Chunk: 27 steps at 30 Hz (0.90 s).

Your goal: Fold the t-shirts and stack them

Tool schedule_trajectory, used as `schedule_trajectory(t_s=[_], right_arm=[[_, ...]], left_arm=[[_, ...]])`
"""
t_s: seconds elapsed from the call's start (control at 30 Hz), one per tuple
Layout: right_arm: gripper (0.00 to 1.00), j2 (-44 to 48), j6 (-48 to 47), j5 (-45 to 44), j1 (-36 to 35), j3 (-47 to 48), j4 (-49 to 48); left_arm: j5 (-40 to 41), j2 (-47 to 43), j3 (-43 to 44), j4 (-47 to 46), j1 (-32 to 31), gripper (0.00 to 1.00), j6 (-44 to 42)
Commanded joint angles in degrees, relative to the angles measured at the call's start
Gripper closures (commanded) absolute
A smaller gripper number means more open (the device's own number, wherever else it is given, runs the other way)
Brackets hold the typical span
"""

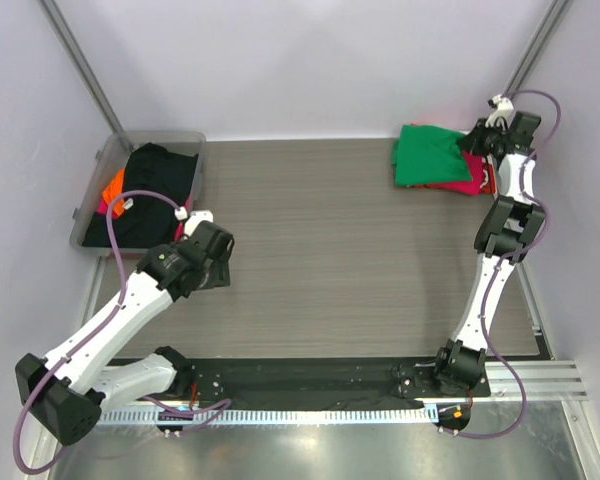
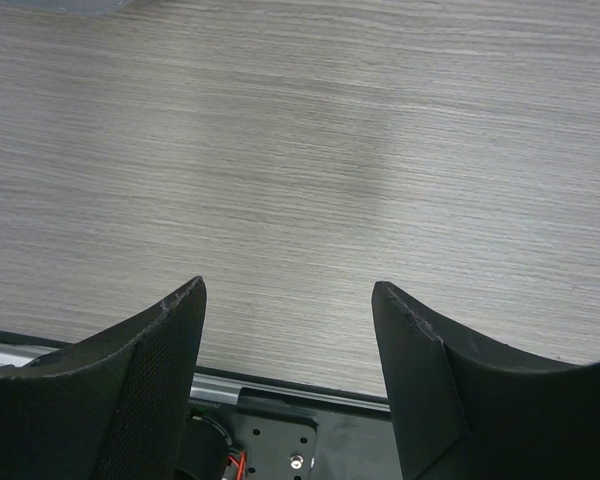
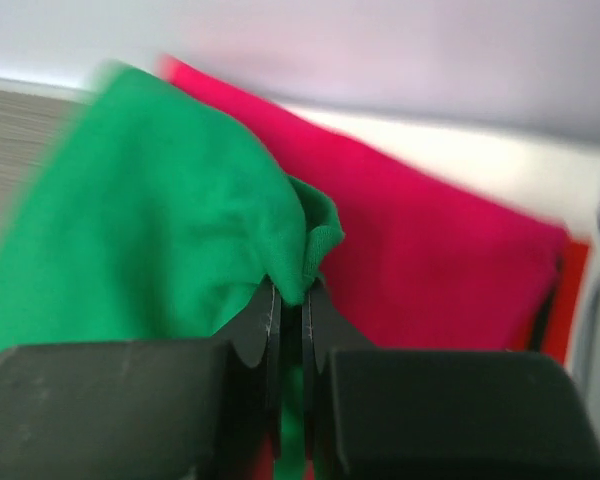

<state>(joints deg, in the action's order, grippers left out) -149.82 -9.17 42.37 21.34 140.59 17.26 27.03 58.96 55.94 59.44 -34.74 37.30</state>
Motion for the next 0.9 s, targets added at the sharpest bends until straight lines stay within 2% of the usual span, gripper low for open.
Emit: schedule_trajectory(t_s=[0.0, 0.1, 0.4, 0.87], right_arm=[[0.99, 0.32, -2.43, -9.66, -0.25, 3.28, -6.44], [0.99, 1.54, -2.87, -13.27, -0.07, 1.18, -8.55], [0.99, 4.09, 0.64, -16.88, 0.89, 0.12, -11.02], [0.99, 8.4, -3.75, -20.83, 0.98, 0.03, -9.0]], left_arm=[[2.06, 0.72, 1.27, -0.11, 0.02, 0.31, 1.02], [2.24, 1.25, 1.36, 0.06, -0.06, 0.31, 1.29], [2.59, 1.16, 1.27, 0.15, 0.02, 0.32, 1.46], [2.42, 0.72, 1.1, -0.2, -0.06, 0.32, 1.37]])
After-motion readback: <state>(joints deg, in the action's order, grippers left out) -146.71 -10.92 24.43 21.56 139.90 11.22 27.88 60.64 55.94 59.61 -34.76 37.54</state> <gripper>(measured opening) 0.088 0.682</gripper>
